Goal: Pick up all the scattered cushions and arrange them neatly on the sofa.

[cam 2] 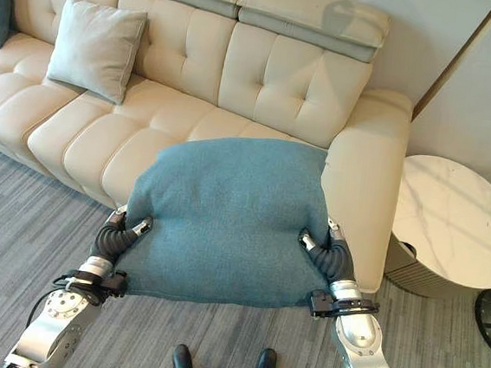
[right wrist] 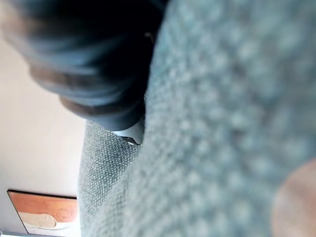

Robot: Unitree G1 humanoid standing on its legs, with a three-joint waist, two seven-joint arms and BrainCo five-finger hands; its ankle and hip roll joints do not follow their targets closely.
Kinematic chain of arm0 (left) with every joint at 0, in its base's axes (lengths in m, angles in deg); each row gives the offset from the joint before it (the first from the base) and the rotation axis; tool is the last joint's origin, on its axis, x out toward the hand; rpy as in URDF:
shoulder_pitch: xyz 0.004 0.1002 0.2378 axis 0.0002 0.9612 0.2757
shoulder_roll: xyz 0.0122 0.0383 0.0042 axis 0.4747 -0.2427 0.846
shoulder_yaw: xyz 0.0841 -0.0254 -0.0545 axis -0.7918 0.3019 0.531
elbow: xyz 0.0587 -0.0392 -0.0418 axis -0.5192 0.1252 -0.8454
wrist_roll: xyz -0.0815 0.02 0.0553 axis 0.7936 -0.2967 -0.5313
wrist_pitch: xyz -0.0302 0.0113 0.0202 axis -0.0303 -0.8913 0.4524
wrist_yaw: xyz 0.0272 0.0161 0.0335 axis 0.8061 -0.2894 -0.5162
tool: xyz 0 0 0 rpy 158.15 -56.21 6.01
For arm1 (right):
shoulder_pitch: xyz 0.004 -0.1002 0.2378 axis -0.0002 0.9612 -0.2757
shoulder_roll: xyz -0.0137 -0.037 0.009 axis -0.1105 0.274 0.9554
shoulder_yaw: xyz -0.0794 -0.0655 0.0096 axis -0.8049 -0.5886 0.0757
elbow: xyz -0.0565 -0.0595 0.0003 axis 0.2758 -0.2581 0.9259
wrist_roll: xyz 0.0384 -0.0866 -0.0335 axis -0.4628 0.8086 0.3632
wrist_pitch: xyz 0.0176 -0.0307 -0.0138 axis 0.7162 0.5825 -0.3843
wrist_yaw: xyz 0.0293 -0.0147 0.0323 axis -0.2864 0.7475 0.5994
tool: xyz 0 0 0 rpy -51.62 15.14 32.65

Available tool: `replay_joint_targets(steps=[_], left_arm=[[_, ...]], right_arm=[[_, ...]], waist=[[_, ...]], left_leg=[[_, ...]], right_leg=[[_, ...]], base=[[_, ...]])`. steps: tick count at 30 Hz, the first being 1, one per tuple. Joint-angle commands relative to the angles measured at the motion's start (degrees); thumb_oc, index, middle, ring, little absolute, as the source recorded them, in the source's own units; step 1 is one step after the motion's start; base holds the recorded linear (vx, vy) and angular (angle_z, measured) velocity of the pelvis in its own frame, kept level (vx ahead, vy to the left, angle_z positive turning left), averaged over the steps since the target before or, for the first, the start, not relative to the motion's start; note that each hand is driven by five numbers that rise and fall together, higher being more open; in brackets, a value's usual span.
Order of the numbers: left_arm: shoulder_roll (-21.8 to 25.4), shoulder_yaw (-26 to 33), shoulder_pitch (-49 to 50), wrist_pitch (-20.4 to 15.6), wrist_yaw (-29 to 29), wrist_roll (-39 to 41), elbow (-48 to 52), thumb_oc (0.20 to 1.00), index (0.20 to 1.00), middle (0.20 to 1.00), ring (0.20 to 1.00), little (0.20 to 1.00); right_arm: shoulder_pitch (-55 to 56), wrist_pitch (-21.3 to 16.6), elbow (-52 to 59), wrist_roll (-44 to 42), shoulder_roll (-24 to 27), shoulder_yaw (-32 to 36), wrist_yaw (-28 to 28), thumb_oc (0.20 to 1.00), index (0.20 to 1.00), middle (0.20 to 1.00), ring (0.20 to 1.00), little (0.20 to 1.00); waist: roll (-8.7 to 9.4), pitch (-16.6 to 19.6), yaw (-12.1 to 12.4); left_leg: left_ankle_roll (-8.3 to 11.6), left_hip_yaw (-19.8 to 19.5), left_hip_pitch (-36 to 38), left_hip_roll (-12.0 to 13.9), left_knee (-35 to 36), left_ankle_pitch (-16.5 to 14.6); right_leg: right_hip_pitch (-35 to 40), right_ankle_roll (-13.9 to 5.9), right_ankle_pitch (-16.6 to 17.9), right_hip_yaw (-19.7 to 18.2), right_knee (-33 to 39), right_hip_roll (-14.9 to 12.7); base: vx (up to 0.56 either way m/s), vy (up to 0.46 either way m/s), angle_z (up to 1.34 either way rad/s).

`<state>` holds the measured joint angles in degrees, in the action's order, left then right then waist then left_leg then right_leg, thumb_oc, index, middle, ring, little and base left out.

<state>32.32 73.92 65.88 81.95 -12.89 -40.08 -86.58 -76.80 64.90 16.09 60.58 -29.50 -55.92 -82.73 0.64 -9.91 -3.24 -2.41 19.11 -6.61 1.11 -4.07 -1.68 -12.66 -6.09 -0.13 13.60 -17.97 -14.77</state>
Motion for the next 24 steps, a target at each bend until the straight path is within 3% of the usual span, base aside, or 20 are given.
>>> replay_joint_targets(steps=[1, 2, 4, 6, 8, 10, 11, 12, 14, 15, 16, 17, 18, 21, 24], left_arm=[[1.7, -1.5, -3.3, -5.2, -2.5, -0.5, 7.3, 0.2, 0.2, 0.2, 0.2, 0.2], [1.5, -1.4, -3.2, -5.3, -2.5, -0.5, 7.1, 0.2, 0.2, 0.2, 0.2, 0.2], [1.8, -0.8, -2.3, -5.5, -2.6, -0.4, 7.0, 0.2, 0.2, 0.2, 0.2, 0.2], [1.5, -1.0, -2.7, -5.6, -2.5, -0.3, 7.1, 0.2, 0.2, 0.2, 0.2, 0.2], [0.9, -1.0, -3.4, -5.9, -2.6, -0.4, 6.4, 0.2, 0.2, 0.2, 0.2, 0.2], [0.4, -1.1, -3.8, -6.1, -2.6, -1.0, 5.9, 0.2, 0.2, 0.2, 0.2, 0.2], [-0.1, -1.2, -3.4, -6.2, -3.4, -1.0, 6.0, 0.2, 0.2, 0.2, 0.2, 0.2], [-0.2, -1.3, -3.2, -6.1, -3.5, -1.0, 6.0, 0.2, 0.2, 0.2, 0.2, 0.2], [-1.1, -1.6, -2.1, -6.1, -3.8, -1.0, 6.4, 0.2, 0.2, 0.2, 0.2, 0.2], [-1.5, -2.1, -1.9, -6.1, -4.3, -0.1, 6.7, 0.2, 0.2, 0.2, 0.2, 0.2], [-1.5, -2.1, -1.9, -6.1, -4.3, -0.1, 6.8, 0.2, 0.2, 0.2, 0.2, 0.2], [-1.6, -2.1, -1.7, -6.2, -4.2, -0.1, 6.7, 0.2, 0.2, 0.2, 0.2, 0.2], [-1.7, -2.1, -1.8, -6.2, -4.0, -0.1, 6.5, 0.2, 0.2, 0.2, 0.2, 0.2], [-2.1, -2.2, -2.7, -5.8, -3.9, -0.4, 6.3, 0.2, 0.2, 0.2, 0.2, 0.2], [-2.1, -1.3, -2.7, -6.0, -3.4, -1.1, 6.6, 0.2, 0.2, 0.2, 0.2, 0.2]], right_arm=[[-6.3, -5.9, 7.5, -4.2, -2.1, -2.4, 3.3, 0.2, 0.2, 0.2, 0.2, 0.2], [-6.2, -6.0, 7.6, -4.4, -2.0, -2.2, 3.4, 0.2, 0.2, 0.2, 0.2, 0.2], [-6.7, -6.4, 7.8, -4.9, -1.6, -2.4, 3.3, 0.2, 0.2, 0.2, 0.2, 0.2], [-6.7, -7.0, 8.1, -5.9, -1.1, -1.7, 3.4, 0.2, 0.2, 0.2, 0.2, 0.2], [-6.2, -7.2, 8.7, -6.4, -0.7, -0.6, 3.7, 0.2, 0.2, 0.2, 0.2, 0.2], [-5.9, -7.2, 8.8, -6.4, -0.5, -0.2, 3.7, 0.2, 0.2, 0.2, 0.2, 0.2], [-5.0, -7.4, 9.1, -6.8, -0.5, 0.1, 4.0, 0.2, 0.2, 0.2, 0.2, 0.2], [-4.7, -7.4, 9.2, -6.8, -0.5, 0.2, 4.0, 0.2, 0.2, 0.2, 0.2, 0.2], [-2.9, -7.6, 9.5, -6.6, -0.1, 1.1, 4.7, 0.2, 0.2, 0.2, 0.2, 0.2], [-2.6, -7.7, 9.5, -5.9, 1.3, 1.9, 4.1, 0.2, 0.2, 0.2, 0.2, 0.2], [-2.6, -7.7, 9.5, -5.9, 1.3, 1.9, 4.1, 0.2, 0.2, 0.2, 0.2, 0.2], [-2.8, -7.9, 9.1, -6.4, 1.7, 2.3, 3.7, 0.2, 0.2, 0.2, 0.2, 0.2], [-2.8, -7.8, 8.9, -6.6, 2.3, 2.3, 3.6, 0.2, 0.2, 0.2, 0.2, 0.2], [-3.7, -7.4, 8.6, -4.8, 3.6, 2.4, 2.9, 0.2, 0.2, 0.2, 0.2, 0.2], [-4.0, -7.1, 8.0, -4.0, 4.0, 2.7, 2.4, 0.2, 0.2, 0.2, 0.2, 0.2]], waist=[[0.79, 0.3, -1.3], [0.44, -0.3, -1.9], [-0.13, -0.5, -2.2], [0.35, -1.1, -3.5], [0.18, -0.9, -4.5], [0.49, -0.9, -5.2], [0.32, 0.4, -5.2], [0.76, 0.2, -5.4], [0.55, 1.7, -6.3], [0.91, 1.9, -6.8], [0.74, 2.0, -6.8], [0.82, 2.0, -6.8], [1.2, 2.3, -6.3], [2.68, 2.5, -5.5], [3.85, 1.8, -3.9]], left_leg=[[0.45, -4.2, 1.5, -1.5, -2.1, -6.0], [0.27, -4.5, 2.8, -1.9, -1.8, -6.7], [0.54, -4.7, 6.0, -2.3, -0.6, -9.2], [0.5, -5.1, 8.2, -3.4, -0.8, -10.5], [1.15, -6.9, 11.6, -4.0, -0.9, -13.4], [2.04, -6.8, 13.8, -4.3, -0.6, -14.0], [2.83, -7.4, 16.4, -3.8, -0.7, -15.7], [2.87, -7.1, 16.4, -4.1, -0.6, -15.1], [5.48, -7.5, 15.9, -2.7, -5.2, -11.6], [8.31, -5.2, 11.7, 1.5, -17.6, -6.5], [8.4, -5.3, 11.2, 1.8, -18.3, -6.8], [8.96, -4.5, 9.0, 3.1, -23.7, -4.0], [8.37, -4.3, 6.6, 4.0, -25.5, -3.9], [5.94, -4.7, 1.4, 4.7, -19.8, -8.3], [6.46, -8.4, -1.1, 5.3, -13.4, -6.7]], right_leg=[[1.2, -0.9, -1.5, -7.5, -4.5, 6.6], [-1.2, -0.66, -2.3, -8.3, -4.8, 8.5], [-3.6, -0.81, -3.2, -5.9, -0.8, 8.5], [-7.4, -0.97, 0.0, -4.1, 3.6, 9.9], [-8.5, -2.87, 1.8, -2.0, 10.3, 10.8], [-8.9, -3.08, 3.7, 3.0, 14.2, 9.5], [-7.6, -3.18, 3.0, 4.9, 15.3, 9.5], [-7.4, -2.77, 3.8, 5.7, 15.7, 9.0], [-5.3, -1.14, 5.4, 3.5, 15.1, 9.7], [-2.5, 0.5, 5.3, 3.7, 15.5, 9.7], [-2.7, 0.59, 5.3, 3.8, 15.5, 9.9], [-0.7, 1.68, 4.7, 3.0, 16.7, 11.4], [0.4, 2.28, 3.9, 2.1, 17.5, 11.7], [3.0, 1.22, 3.0, -1.4, 19.0, 11.0], [5.1, 0.93, 2.3, -5.7, 18.9, 11.0]], base=[[0.23, 0.192, 0.19], [0.17, 0.104, 0.21], [0.36, 0.121, 0.15], [0.32, 0.032, 0.0], [0.49, -0.006, 0.24], [0.5, -0.083, 0.36], [0.37, -0.11, 0.34], [0.48, -0.134, 0.25], [0.38, -0.196, 0.24], [0.32, -0.209, 0.48], [0.27, -0.213, 0.59], [0.19, -0.126, 0.27], [0.26, -0.121, -0.1], [0.23, 0.048, -0.64], [0.18, 0.116, -0.92]])
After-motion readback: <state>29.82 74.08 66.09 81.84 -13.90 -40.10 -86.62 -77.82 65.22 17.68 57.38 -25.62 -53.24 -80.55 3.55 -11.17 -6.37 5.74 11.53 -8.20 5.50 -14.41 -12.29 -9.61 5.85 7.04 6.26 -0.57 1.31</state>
